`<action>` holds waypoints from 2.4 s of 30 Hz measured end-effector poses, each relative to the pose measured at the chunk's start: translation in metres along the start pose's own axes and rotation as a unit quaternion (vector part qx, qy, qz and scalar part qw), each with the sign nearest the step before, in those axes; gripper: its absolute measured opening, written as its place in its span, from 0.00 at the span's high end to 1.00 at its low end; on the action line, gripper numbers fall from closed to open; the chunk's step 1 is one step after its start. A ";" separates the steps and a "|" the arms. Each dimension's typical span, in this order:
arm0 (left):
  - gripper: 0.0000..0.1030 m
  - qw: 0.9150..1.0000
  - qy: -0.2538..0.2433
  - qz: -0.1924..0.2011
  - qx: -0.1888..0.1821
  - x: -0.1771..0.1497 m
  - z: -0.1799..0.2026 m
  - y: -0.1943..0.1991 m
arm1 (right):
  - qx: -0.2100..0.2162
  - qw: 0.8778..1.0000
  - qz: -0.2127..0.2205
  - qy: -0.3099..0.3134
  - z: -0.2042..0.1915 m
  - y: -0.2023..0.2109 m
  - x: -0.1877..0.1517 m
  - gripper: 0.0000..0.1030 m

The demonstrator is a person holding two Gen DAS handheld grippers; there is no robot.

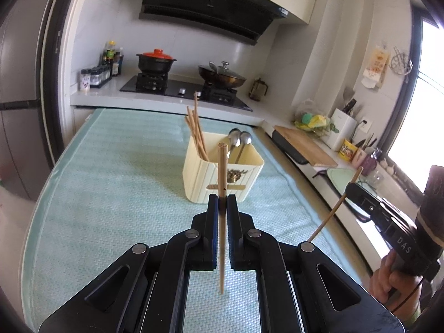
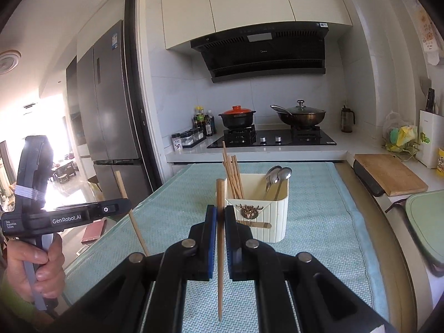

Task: Organize utensils

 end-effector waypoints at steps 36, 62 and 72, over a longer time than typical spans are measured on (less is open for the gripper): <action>0.96 0.995 0.017 -0.075 0.059 0.139 -0.063 -0.208 | 0.025 0.993 -0.110 0.023 0.039 -0.266 0.125 0.94; 0.01 0.977 -0.095 0.070 0.177 0.124 -0.008 -0.058 | 0.003 0.999 -0.041 0.008 0.036 -0.150 0.145 0.22; 0.00 0.969 -0.105 0.052 0.216 0.063 0.036 -0.002 | -0.020 1.000 0.021 0.001 0.014 -0.029 0.087 0.01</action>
Point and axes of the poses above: each gripper's, at about its wrist camera, not at the fingertips, and y roughly against the way its jaws point, z to its right, x to its top, the point moved 2 cm from there along -y, roughly the way its jaws point, and after that the axes turned 13 degrees about -y, right-handed, at the moved point
